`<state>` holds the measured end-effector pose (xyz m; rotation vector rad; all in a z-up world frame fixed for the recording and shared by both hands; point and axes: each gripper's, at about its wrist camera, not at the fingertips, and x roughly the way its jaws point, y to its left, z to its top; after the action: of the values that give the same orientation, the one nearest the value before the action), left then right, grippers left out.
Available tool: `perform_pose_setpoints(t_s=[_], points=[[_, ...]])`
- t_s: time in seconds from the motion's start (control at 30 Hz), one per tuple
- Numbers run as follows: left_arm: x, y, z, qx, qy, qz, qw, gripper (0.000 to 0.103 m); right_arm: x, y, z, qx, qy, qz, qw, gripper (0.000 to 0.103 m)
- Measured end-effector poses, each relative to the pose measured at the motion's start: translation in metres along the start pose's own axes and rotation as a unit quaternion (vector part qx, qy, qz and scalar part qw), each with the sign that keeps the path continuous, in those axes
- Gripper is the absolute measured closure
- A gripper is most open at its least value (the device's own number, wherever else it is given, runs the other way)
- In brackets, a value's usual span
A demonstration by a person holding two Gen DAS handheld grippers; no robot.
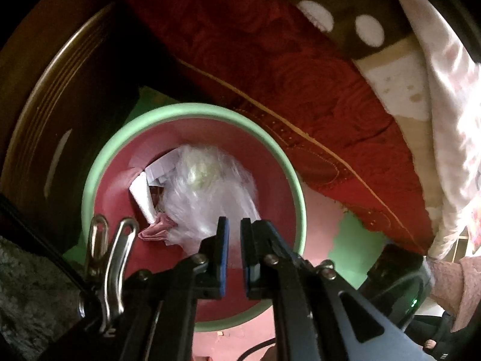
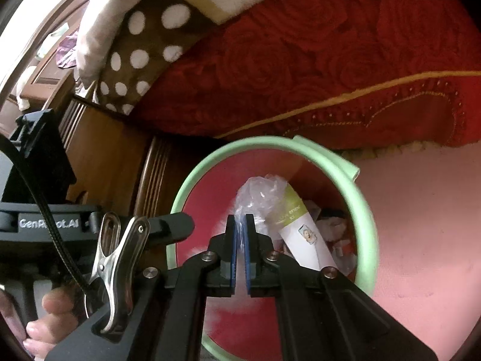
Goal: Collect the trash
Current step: 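Open the left gripper and then the right gripper to drop the bag, then raise both open grippers and move them back to the bedside table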
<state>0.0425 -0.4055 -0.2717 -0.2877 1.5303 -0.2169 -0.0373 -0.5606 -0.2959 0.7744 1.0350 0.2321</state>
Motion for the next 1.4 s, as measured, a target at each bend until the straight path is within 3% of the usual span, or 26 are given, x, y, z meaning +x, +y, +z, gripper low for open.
perform_pose_setpoints(t_s=[0.3,0.4,0.8,0.87,1.13,1.4], points=[[-0.005,0.003,0.000,-0.003,-0.015,-0.011,0.9998,0.083,0.002,0.005,-0.002,-0.010,0.007,-0.009,1.000,0.095],[-0.011,0.001,-0.001,0.002,-0.024,-0.016,0.9996,0.075,-0.003,0.004,-0.001,-0.007,0.004,-0.010,1.000,0.089],[-0.028,0.002,-0.003,0.016,-0.037,-0.055,0.9977,0.057,-0.024,0.012,-0.009,-0.017,0.008,-0.002,1.000,0.069],[-0.035,0.001,-0.005,0.021,-0.032,-0.090,0.9952,0.057,-0.025,0.015,-0.009,-0.021,0.009,-0.002,1.000,0.062],[-0.098,-0.016,-0.025,0.066,-0.092,-0.133,0.9847,0.054,-0.051,0.042,-0.005,-0.053,-0.006,0.006,0.999,0.056],[-0.206,-0.027,-0.045,0.106,-0.197,-0.176,0.9588,0.048,-0.116,0.101,0.002,-0.109,-0.099,0.067,0.987,0.055]])
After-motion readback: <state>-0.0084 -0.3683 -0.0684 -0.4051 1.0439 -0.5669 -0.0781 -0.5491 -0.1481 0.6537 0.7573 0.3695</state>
